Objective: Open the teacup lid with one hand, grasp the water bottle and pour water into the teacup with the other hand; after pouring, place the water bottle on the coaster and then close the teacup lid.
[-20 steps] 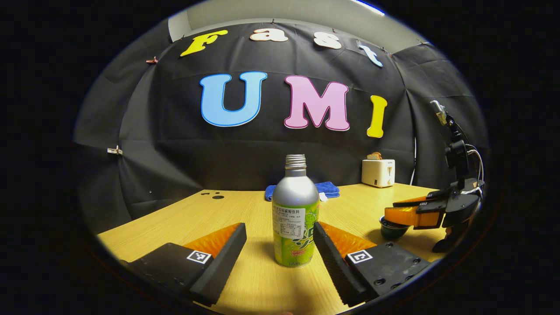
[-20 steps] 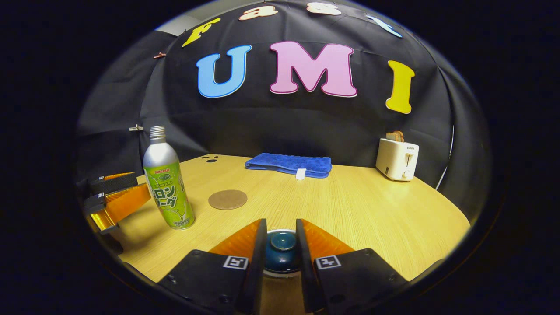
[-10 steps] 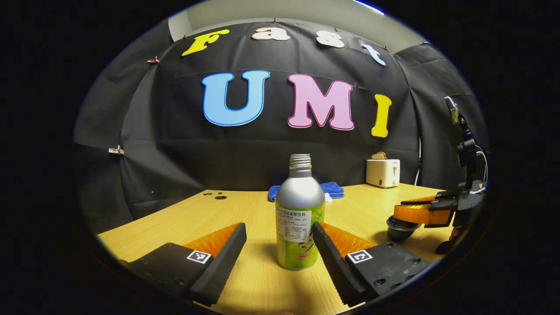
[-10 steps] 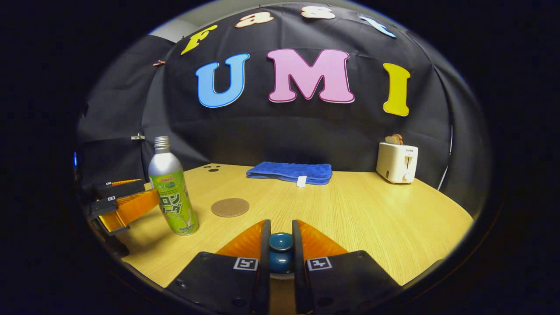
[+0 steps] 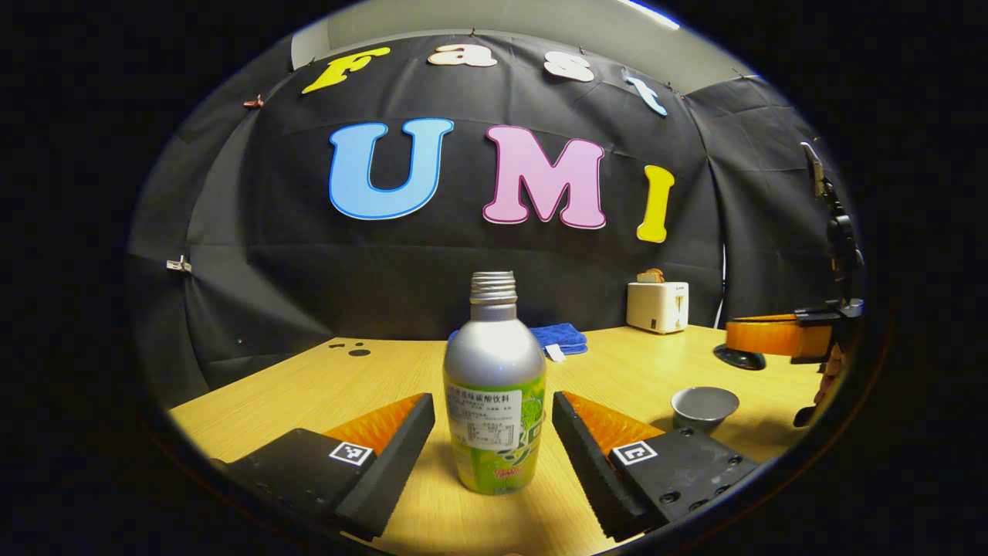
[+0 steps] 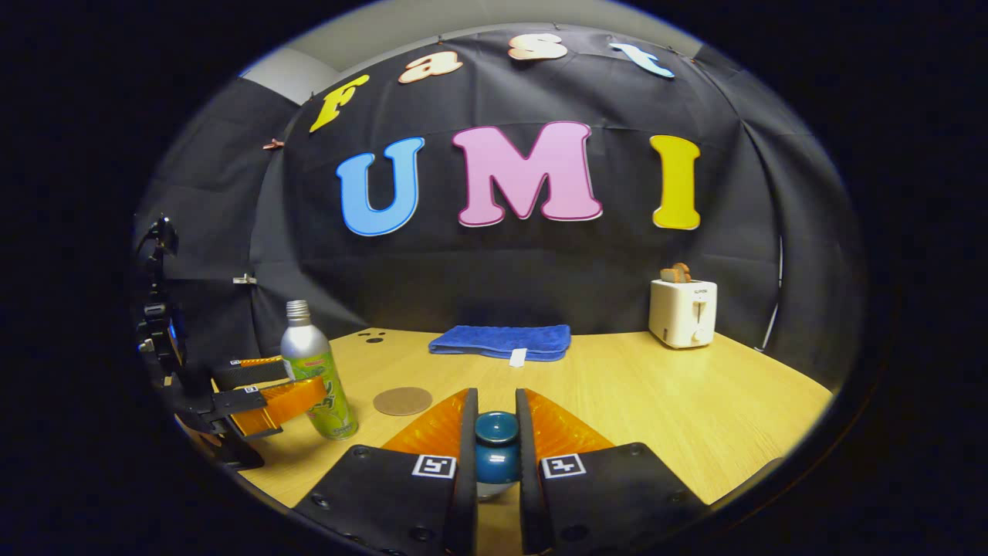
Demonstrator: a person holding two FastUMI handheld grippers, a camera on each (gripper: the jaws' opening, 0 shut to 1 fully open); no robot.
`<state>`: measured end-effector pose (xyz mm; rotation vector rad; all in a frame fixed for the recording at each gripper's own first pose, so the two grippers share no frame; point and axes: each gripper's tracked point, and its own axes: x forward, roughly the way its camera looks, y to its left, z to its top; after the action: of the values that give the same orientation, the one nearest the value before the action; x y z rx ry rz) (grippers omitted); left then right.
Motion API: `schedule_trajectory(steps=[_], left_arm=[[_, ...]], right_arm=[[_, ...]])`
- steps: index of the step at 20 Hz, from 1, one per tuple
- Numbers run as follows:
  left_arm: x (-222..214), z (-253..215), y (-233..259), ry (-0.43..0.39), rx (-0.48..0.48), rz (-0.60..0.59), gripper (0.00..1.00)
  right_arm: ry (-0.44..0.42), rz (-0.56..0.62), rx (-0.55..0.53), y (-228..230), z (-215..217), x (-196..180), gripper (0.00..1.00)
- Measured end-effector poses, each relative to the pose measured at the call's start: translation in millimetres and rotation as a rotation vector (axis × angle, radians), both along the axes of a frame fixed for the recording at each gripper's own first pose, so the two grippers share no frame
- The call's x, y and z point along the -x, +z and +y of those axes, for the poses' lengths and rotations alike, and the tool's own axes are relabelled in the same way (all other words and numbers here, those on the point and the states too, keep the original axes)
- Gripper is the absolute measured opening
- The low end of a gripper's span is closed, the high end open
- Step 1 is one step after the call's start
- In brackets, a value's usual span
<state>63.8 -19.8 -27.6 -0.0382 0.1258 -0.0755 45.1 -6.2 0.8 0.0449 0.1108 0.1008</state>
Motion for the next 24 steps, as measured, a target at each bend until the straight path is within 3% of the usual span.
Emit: schedule_trajectory(steps=[5,9,14,18,24], left_arm=[[-31.0,-3.1,-2.7,-0.001,0.000,0.000,0.97],[-42.9,-0.2,-5.2,0.022,-0.002,0.002,0.85],[-39.7,-8.3,-4.8,-0.005,-0.033,0.004,0.81],[-40.2,-28.5,12.4,-0.061,-0.206,-0.027,0.80],[-44.8,-76.3,22.0,-0.266,-0.724,-0.069,0.80]], right_arm=[[-0.048,-0.013,0.050,-8.3,-35.6,8.8,0.25],[-0.050,-0.015,0.033,-13.8,-40.8,4.0,0.25],[-0.051,-0.011,0.025,-23.1,-47.0,-2.5,0.25],[-0.068,-0.027,0.039,-20.6,-56.9,-3.9,0.25],[-0.104,-0.033,0.051,-20.9,-76.2,-5.7,0.25]])
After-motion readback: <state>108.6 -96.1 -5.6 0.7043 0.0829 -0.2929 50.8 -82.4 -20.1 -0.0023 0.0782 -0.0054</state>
